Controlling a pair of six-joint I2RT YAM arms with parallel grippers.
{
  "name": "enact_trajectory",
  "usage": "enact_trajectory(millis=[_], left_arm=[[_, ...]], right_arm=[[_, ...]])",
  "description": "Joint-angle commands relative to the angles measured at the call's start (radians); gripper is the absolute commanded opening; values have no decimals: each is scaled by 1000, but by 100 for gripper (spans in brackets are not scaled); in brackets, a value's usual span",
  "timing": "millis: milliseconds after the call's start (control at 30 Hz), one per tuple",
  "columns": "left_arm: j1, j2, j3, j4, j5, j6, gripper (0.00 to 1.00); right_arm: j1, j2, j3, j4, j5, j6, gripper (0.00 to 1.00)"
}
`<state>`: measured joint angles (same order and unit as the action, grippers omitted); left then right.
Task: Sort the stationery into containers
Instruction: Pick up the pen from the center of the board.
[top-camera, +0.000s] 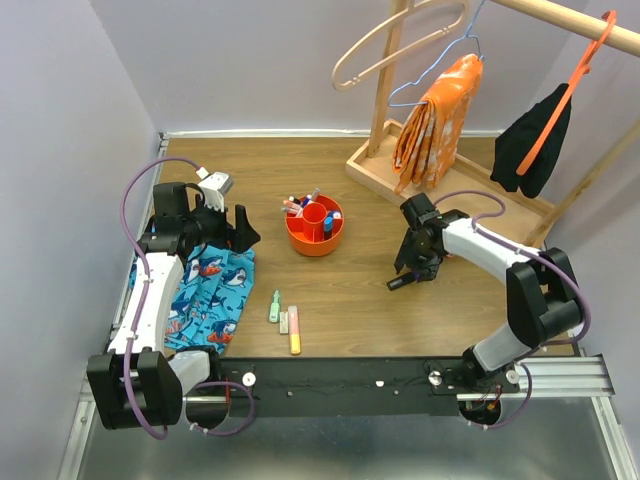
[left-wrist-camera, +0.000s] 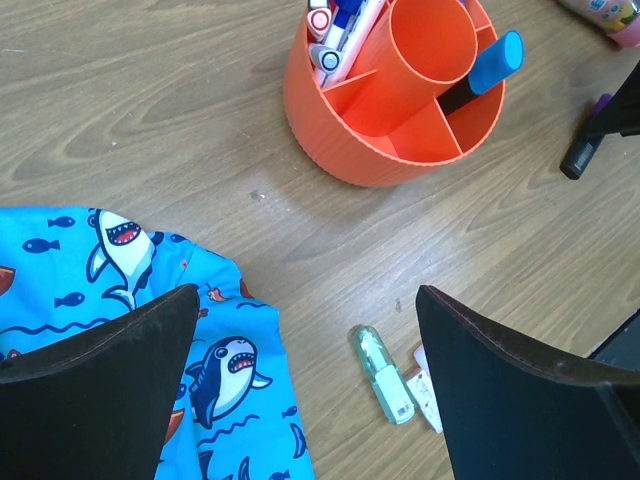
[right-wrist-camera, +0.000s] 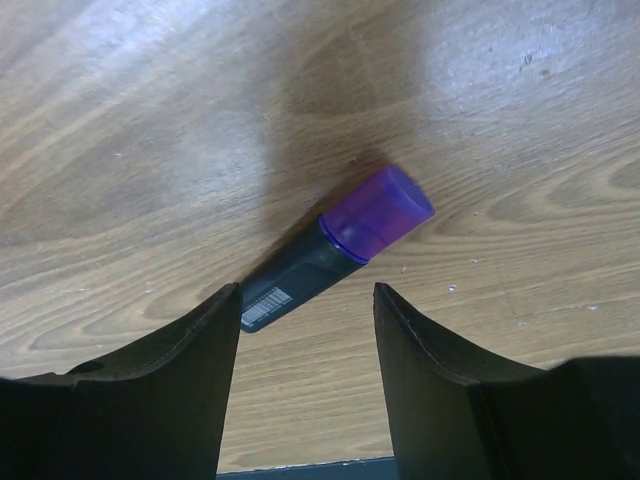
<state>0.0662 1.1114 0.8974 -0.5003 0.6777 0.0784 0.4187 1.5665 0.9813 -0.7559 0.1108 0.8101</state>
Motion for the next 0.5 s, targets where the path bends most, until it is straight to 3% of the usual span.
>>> enact_trajectory(millis=[0, 467], left_arm=[[3, 5, 21, -4, 8, 9, 99], [3, -15, -12, 23, 19, -9, 99]], right_arm=[[-4, 26, -36, 15, -2, 41, 62], [-21, 121, -64, 161, -45, -64, 48]])
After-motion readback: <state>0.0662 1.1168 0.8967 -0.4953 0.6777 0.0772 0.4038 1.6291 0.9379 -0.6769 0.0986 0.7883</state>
